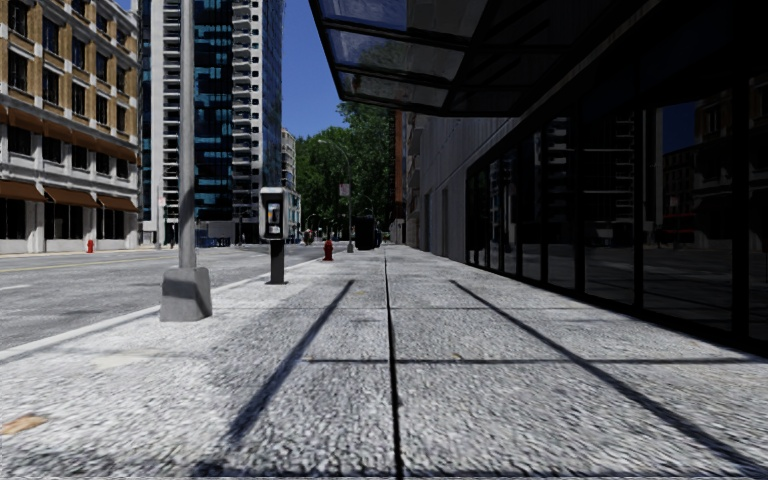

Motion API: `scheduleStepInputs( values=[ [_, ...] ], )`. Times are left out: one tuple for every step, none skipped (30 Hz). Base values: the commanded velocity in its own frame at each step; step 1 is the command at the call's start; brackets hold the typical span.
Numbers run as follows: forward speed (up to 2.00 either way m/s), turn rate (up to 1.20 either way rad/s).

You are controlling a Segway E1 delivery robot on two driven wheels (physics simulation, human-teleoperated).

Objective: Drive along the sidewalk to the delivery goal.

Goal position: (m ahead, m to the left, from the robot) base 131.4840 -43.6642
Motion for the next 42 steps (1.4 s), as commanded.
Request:
scheduleStepInputs(
  values=[
    [2.00,0.00],
    [2.00,0.00],
    [2.00,0.00],
    [2.00,0.00],
    [2.00,0.00],
    [2.00,0.00],
    [2.00,0.00],
    [2.00,0.00],
    [2.00,0.00],
    [2.00,0.00],
    [2.00,0.00],
    [2.00,0.00],
    [2.00,0.00],
    [2.00,0.00],
    [2.00,0.00],
    [2.00,0.00],
    [2.00,0.00],
    [2.00,0.00],
    [2.00,0.00],
    [2.00,0.00],
    [2.00,0.00],
    [2.00,0.00],
    [2.00,0.00],
    [2.00,0.00],
    [2.00,0.00],
    [2.00,0.00],
    [2.00,0.00],
    [2.00,0.00],
    [2.00,0.00],
    [2.00,0.00],
    [2.00,0.00],
    [2.00,0.00],
    [2.00,0.00],
    [2.00,0.00],
    [2.00,0.00],
    [2.00,0.00],
    [2.00,0.00],
    [2.00,0.00],
    [2.00,0.00],
    [2.00,0.00],
    [2.00,0.00],
    [2.00,0.00]
  ],
)
